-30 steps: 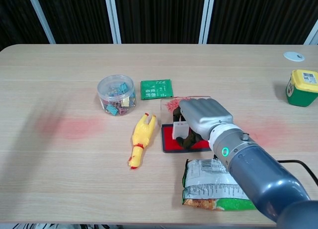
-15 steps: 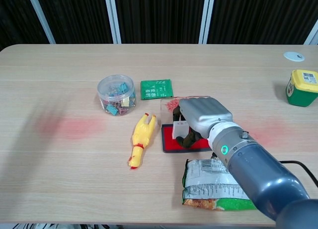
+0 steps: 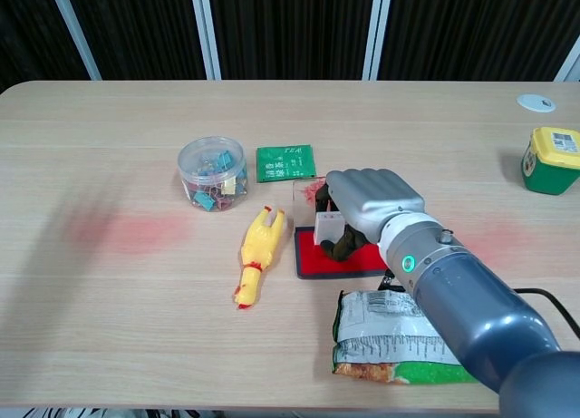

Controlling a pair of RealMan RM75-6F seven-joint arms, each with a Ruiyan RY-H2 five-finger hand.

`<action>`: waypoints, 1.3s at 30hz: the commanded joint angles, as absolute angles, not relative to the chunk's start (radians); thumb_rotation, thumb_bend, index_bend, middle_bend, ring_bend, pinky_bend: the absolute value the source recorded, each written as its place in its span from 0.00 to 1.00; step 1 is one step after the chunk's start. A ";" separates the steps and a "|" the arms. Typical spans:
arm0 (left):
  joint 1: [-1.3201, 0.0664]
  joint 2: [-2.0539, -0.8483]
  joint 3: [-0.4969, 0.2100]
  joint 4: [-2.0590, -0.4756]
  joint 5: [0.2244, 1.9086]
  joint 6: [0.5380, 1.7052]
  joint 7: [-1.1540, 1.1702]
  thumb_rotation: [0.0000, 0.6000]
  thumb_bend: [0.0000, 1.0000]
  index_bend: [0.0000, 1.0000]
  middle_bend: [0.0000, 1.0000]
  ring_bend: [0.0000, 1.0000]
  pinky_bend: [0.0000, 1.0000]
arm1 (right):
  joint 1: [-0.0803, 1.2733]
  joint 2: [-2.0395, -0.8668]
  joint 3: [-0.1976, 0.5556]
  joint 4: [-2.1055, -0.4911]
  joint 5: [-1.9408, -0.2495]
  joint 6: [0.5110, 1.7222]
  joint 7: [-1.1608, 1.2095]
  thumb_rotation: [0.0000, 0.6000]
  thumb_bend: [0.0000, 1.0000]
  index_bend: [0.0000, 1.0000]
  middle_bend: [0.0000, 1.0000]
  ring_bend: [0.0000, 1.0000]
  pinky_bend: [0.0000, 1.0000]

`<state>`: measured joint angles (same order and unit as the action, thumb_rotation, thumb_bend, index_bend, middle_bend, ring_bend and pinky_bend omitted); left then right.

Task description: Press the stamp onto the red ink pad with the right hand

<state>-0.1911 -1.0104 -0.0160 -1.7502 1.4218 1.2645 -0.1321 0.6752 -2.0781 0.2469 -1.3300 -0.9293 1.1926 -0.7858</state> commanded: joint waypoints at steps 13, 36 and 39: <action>-0.192 -1.011 -0.016 -1.751 1.420 1.262 -0.132 1.00 0.00 0.00 0.00 0.00 0.00 | 0.665 -2.101 0.223 -1.280 -0.930 1.175 -0.774 1.00 0.56 0.77 0.63 0.50 0.46; -0.187 -1.019 -0.015 -1.746 1.431 1.281 -0.122 1.00 0.00 0.00 0.00 0.00 0.00 | 0.617 -1.964 0.237 -1.425 -0.982 1.249 -0.758 1.00 0.56 0.76 0.63 0.50 0.46; -0.185 -1.020 -0.015 -1.745 1.432 1.285 -0.120 1.00 0.00 0.00 0.00 0.00 0.00 | 0.599 -1.939 0.232 -1.435 -0.978 1.257 -0.747 1.00 0.56 0.76 0.63 0.50 0.46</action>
<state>-0.1854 -1.0201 -0.0150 -1.7454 1.4317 1.2839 -0.1205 0.6063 -1.9461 0.2350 -1.4295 -0.9802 1.2523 -0.7521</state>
